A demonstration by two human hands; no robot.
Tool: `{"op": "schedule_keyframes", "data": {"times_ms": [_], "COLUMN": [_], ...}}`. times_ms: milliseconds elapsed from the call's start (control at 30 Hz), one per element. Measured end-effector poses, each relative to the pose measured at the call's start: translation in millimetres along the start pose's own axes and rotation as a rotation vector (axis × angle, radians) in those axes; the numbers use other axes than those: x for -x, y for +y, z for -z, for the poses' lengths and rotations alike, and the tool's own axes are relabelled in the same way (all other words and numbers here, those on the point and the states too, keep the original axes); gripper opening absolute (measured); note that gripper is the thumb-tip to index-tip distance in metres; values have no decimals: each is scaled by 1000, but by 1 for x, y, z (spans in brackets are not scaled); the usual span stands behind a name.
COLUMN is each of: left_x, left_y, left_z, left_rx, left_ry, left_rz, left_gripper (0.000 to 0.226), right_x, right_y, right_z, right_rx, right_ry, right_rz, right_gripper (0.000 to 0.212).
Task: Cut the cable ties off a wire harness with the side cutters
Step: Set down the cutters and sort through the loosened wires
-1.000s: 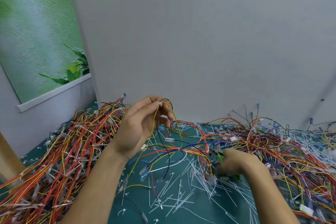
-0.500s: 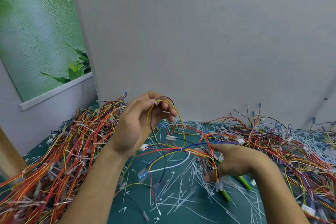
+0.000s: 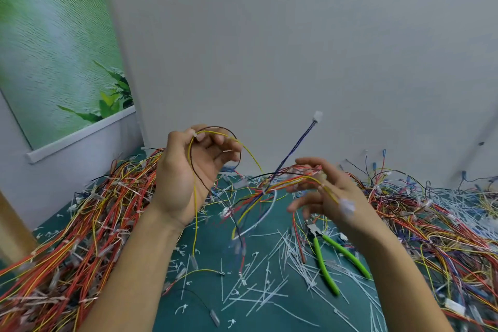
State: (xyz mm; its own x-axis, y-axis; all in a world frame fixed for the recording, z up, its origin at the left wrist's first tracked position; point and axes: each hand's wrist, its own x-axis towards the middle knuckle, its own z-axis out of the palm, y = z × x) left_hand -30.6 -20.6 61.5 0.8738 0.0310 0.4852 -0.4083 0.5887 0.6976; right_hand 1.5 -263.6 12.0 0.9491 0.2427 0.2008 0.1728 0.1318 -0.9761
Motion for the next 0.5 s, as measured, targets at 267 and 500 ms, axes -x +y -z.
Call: {"op": "schedule_keyframes", "data": {"times_ms": [267,500], "left_x": [1,9], "left_y": [-6,-8], "left_z": [6,1], "left_rx": [-371,-710], "left_ry": [78,-22], "left_rz": [26,48], "left_gripper": [34,53], "right_x": [2,9], "right_y": [-20,-32], "right_z": [5,1], "right_rx": [-323,-677], "right_ry": [93,-19], "right_rz": [146,-16], "right_gripper": [33,35]}}
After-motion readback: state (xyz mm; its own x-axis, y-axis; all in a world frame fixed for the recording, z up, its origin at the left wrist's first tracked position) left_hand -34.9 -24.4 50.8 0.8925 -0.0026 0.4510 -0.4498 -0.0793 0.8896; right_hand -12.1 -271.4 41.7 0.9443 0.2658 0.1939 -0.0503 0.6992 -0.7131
